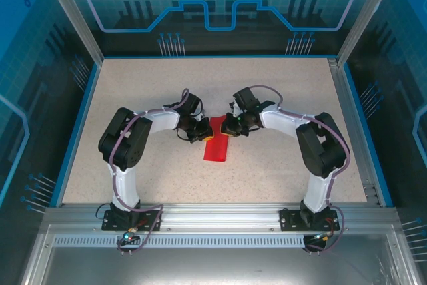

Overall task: Fold a paper plane with a square sheet of paper (pick it up from the middle)
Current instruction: Fold the square sheet of paper in half at the center of the table.

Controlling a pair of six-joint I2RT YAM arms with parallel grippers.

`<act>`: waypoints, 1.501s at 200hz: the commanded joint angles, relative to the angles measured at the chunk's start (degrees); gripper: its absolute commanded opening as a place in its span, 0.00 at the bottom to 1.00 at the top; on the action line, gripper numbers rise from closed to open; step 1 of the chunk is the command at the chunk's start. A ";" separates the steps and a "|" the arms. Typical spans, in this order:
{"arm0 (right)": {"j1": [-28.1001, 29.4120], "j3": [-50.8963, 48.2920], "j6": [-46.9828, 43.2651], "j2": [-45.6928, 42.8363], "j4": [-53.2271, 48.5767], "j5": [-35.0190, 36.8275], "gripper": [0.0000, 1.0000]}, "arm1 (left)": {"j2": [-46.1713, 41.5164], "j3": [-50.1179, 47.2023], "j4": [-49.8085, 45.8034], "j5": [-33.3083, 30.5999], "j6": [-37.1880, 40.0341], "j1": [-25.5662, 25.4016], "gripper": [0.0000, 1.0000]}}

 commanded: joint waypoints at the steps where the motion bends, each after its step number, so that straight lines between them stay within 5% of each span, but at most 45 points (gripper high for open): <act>1: -0.17 -1.95 1.11 1.95 5.36 -3.59 0.07 | 2.14 -1.03 -1.41 -1.59 0.91 -0.43 0.00; 139: -3.24 -14.37 -2.66 2.89 13.24 -2.70 0.07 | 1.96 -1.91 -1.20 -1.72 0.91 -0.40 0.00; 221: -0.67 -14.72 -5.49 -4.21 19.94 -8.52 0.08 | 2.23 -1.69 -1.38 -1.59 1.02 -0.44 0.00; 300: -0.53 -23.59 -3.77 -1.28 28.00 -5.75 0.07 | 2.23 -1.64 -1.63 -1.56 1.35 -0.40 0.00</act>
